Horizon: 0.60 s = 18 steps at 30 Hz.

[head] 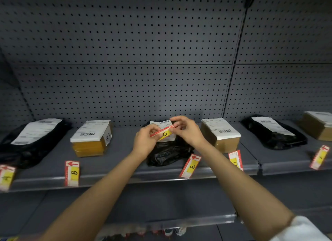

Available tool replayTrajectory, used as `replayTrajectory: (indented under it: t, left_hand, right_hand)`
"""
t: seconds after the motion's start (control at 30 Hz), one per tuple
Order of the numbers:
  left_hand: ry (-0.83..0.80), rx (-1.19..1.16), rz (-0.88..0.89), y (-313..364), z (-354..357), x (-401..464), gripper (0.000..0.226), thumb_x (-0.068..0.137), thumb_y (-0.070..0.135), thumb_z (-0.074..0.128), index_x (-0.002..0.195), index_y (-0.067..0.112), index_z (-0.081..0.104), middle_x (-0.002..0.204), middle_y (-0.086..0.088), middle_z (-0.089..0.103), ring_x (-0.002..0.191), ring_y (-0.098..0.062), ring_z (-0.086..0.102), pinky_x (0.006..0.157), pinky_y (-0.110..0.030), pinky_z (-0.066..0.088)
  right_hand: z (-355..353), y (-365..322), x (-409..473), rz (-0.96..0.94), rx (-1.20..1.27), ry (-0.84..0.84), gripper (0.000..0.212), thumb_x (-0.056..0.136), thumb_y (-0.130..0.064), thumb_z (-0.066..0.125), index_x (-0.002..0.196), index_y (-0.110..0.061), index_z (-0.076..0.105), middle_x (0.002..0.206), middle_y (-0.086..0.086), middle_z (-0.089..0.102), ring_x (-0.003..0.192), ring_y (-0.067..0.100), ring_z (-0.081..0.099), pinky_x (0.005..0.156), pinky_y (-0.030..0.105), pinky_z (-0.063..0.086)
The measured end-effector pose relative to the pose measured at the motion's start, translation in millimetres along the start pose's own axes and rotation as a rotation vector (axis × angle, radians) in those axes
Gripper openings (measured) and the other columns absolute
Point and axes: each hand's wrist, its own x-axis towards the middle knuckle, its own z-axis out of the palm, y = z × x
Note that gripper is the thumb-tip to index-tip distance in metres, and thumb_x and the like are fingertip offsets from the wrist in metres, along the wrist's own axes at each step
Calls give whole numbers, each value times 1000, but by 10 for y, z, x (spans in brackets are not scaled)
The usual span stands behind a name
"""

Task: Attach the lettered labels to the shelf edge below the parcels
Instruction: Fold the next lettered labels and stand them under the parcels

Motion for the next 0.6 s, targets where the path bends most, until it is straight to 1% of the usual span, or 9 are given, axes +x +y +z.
replayTrajectory:
  t: [0.1,0.17,0.2,0.27,0.33,0.4,0.47,0.53,0.6]
  left_hand:
    - [-26,-160,14,103,-111,-225,16,76,0,70,78,15,63,76,0,62,71,-8,56,75,-30,46]
    - [-34,-153,31,133,-132,-413,18,75,2,71,78,18,62,74,4,61,71,-9,55,75,-31,47]
    - [-20,-110,42,123,-132,-518,18,74,5,72,79,18,62,76,4,60,72,-10,55,73,-31,47]
    - [68,90,74,69,-123,-733,18,73,15,74,85,20,62,82,5,57,77,-10,53,69,-28,45]
    - [137,272,65,-23,-116,-944,21,73,21,75,87,23,60,89,5,54,84,-11,52,68,-27,44]
    - [118,351,59,-131,-79,-1134,22,72,21,75,88,23,60,92,4,55,90,-15,53,72,-30,46]
    - [57,417,88,-202,-3,-1275,25,71,21,75,91,22,61,97,0,58,95,-19,54,79,-34,47]
    - [29,471,118,-214,75,-1361,30,71,22,76,97,22,61,102,-1,59,99,-21,52,86,-35,43]
    - [35,502,129,-207,129,-1386,34,71,23,75,102,23,60,106,-1,57,102,-21,50,89,-34,39]
  right_hand:
    - [10,-96,-196,-10,-45,-107,20,77,-15,74,95,-12,67,92,7,71,87,17,64,86,31,48]
    - [27,-121,-364,-45,-50,-102,13,79,-17,72,90,-11,67,91,5,72,86,16,65,85,34,49]
    - [28,-131,-450,-60,-54,-82,11,80,-17,71,89,-12,67,90,4,72,85,16,65,84,34,50]
    - [-5,-139,-604,-76,-93,-34,10,83,-19,69,90,-13,66,90,4,72,85,18,66,82,34,50]
    - [-51,-114,-768,-64,-124,-6,12,84,-20,67,94,-13,67,91,4,72,86,19,65,80,33,50]
    - [-80,-54,-922,-45,-152,6,14,85,-20,66,96,-12,66,92,3,71,86,18,65,80,33,50]
    - [-97,0,-1040,-13,-191,6,16,84,-20,67,98,-11,66,95,6,71,88,19,65,81,35,50]
    - [-99,24,-1113,0,-228,1,17,85,-20,66,99,-11,65,98,8,71,90,20,65,82,37,51]
    - [-95,22,-1149,0,-254,0,17,85,-20,65,100,-12,64,100,9,71,92,21,65,83,39,52]
